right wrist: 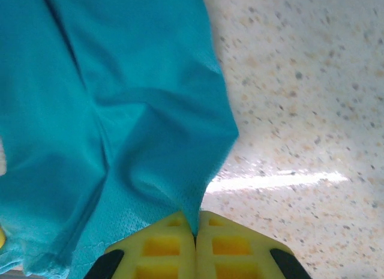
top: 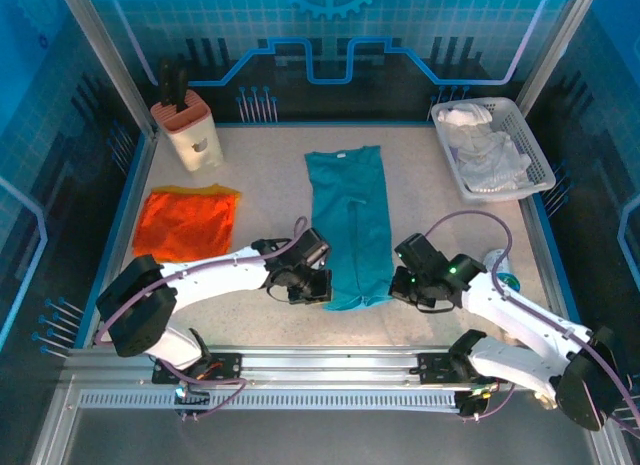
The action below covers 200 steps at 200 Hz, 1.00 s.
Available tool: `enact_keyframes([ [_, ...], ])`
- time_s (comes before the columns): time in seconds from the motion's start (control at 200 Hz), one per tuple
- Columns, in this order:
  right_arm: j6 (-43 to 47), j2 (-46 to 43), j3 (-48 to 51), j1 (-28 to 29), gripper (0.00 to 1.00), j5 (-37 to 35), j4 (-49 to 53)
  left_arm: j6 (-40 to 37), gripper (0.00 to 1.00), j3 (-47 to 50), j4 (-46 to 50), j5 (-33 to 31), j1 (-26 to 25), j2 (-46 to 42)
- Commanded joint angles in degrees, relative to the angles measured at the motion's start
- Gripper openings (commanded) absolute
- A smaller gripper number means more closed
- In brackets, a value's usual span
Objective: Fold and stack the t-shirts
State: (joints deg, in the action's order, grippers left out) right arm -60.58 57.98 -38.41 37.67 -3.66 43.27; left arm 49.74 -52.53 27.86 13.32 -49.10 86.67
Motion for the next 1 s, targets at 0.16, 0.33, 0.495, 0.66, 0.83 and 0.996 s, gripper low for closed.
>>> enact_keyframes([
  [0.16, 6.92, 6.23, -9.61, -6.17, 0.0, -1.84, -2.93, -8.37, 0.0, -9.73, 6.06, 1.19, 6.59, 4.14],
  [0.33, 11.8, 12.29, -15.34, -10.49, 0.0, 0.86, -6.25, -12.54, 0.0, -16.41, 9.78, 0.61, 10.45, 8.1],
  [0.495, 14.62, 18.4, -20.25, -13.5, 0.0, 3.2, -8.18, -14.3, 0.0, -20.39, 10.4, 0.52, 14.3, 11.36],
  [0.66, 16.93, 25.03, -24.91, -15.71, 0.0, 4.56, -9.09, -15.21, 0.0, -23.83, 9.3, 1.4, 17.16, 14.97],
  [0.83, 19.31, 31.94, -29.42, -17.3, 0.0, 7.25, -10.36, -16.38, 0.0, -27.59, 8.96, 1.72, 19.17, 18.89],
  [0.996, 20.24, 37.72, -32.98, -18.03, 0.0, 8.07, -10.18, -17.29, 0.0, -30.83, 9.04, 2.9, 20.67, 22.52],
])
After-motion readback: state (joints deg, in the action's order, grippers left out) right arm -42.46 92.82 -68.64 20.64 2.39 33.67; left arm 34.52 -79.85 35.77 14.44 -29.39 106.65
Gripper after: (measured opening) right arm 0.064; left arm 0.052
